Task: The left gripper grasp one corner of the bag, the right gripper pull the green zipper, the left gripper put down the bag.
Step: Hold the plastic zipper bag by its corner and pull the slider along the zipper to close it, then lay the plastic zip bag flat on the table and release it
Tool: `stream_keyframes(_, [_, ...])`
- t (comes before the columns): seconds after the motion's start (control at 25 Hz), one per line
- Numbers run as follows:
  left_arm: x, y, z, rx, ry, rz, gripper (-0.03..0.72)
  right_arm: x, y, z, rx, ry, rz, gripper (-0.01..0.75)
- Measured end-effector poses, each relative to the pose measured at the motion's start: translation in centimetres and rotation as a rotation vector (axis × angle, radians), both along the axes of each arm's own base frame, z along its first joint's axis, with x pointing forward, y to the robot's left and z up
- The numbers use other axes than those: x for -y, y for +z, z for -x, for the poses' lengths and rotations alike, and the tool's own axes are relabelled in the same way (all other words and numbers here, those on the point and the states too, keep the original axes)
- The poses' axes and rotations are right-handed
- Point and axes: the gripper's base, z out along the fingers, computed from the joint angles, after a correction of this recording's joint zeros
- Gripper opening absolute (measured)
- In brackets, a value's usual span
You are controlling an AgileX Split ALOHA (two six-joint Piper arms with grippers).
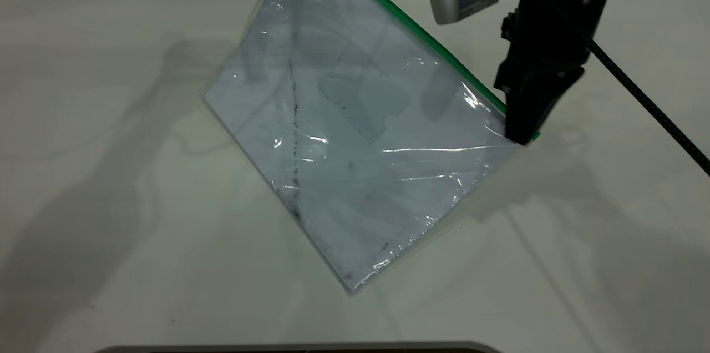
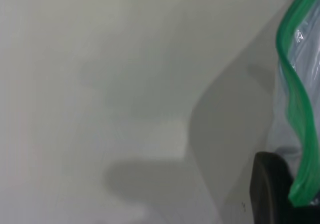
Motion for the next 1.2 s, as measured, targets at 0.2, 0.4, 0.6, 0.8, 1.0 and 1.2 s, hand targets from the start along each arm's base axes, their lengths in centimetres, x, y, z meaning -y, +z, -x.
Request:
stream_keyframes(0.2, [0.0, 0.0, 0.0, 0.0, 0.0, 0.002, 0.053, 0.1, 0.0, 0.1, -0.019, -0.033, 0.016, 0.057])
stream_keyframes(0.4, [-0.7, -0.3, -0.1, 0.012, -0.005, -0.054, 0.055, 0.5, -0.2, 0.0, -0.001, -0.044, 0.045, 0.131])
stream_keyframes(0.6, [-0.9, -0.3, -0.2, 0.018, -0.007, -0.075, 0.064, 0.3, -0.3, -0.8, 0.083, -0.064, 0.023, 0.343])
stream_keyframes(0.8, [0.2, -0.3, 0.1, -0.024, 0.041, -0.062, 0.176, 0.2, -0.3, -1.3, 0.139, -0.075, 0.01, 0.53])
stream_keyframes(1.0, [1.5, -0.3, 0.6, -0.067, 0.089, -0.062, 0.437, 0.2, -0.3, -1.6, 0.172, -0.083, 0.002, 0.58])
stream_keyframes(1.2, [2.3, -0.2, 0.8, -0.093, 0.163, -0.097, 0.629, 0.2, -0.3, -2.1, 0.227, -0.08, -0.001, 0.58])
